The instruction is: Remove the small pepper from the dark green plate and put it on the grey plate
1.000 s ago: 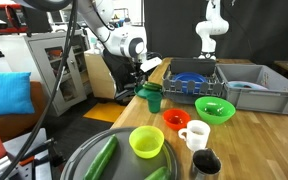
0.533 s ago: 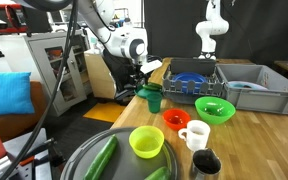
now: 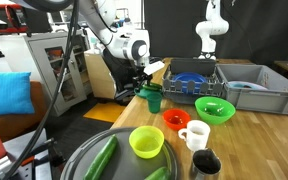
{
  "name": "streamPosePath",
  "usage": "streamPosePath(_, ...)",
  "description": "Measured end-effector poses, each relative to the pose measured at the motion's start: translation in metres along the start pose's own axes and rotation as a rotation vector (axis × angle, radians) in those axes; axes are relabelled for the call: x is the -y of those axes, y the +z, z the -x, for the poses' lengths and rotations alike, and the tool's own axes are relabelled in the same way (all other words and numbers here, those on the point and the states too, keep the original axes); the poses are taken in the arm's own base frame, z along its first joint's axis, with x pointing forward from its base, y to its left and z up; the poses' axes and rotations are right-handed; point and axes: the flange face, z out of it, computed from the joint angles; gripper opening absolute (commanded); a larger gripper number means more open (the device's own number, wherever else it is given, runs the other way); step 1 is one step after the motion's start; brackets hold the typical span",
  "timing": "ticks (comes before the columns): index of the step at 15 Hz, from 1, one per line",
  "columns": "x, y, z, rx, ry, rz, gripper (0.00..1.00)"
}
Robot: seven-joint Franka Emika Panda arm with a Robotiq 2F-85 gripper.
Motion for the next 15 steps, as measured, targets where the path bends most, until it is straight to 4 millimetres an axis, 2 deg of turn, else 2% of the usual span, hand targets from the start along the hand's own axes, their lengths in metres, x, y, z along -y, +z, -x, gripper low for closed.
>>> streamPosePath(7,-0.005,-0.002,0.0,0.075,-0.114,0.015,1.0)
streamPosePath(13,-0.007,-0.009,-0.018,0.111,-0.176,0.023,1.0)
streamPosePath(15,-0.006,-0.007,-0.018,0.112,-0.181,0.018,1.0)
